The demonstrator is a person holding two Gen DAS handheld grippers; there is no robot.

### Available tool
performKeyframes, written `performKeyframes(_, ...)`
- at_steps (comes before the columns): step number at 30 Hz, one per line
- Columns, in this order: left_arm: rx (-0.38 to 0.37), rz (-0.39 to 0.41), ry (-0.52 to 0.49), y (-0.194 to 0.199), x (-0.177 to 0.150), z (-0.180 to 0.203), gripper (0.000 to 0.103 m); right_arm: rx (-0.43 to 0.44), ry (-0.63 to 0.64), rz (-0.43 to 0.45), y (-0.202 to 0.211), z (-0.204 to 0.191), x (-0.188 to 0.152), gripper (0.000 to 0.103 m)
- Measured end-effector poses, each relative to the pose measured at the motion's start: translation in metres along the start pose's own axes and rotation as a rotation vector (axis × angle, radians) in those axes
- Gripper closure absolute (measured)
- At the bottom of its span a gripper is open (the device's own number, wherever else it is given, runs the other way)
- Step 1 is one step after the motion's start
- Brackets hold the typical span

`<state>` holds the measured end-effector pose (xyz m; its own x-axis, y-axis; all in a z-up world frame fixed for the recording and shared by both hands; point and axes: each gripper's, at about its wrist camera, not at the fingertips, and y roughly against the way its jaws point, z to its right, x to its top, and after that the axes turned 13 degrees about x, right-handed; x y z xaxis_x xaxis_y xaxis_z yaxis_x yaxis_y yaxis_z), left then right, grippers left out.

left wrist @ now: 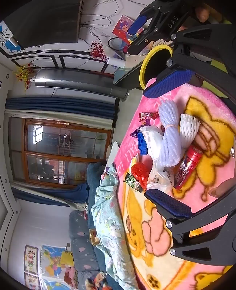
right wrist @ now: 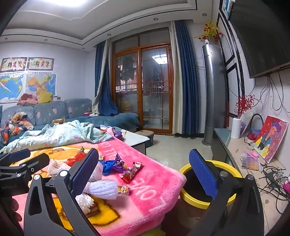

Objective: Collect trash

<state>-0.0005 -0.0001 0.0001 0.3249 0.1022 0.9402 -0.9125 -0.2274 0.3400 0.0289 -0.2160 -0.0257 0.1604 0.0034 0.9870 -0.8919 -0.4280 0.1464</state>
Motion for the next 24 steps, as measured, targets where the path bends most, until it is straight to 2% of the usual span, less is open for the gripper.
performKeyframes(24, 0.005, -0.009, 0.003, -0.0022, -0.0002, 0.0014, 0.011, -0.004, -0.004, -0.007, -0.0035, -0.0001, -0.0016, 0.006)
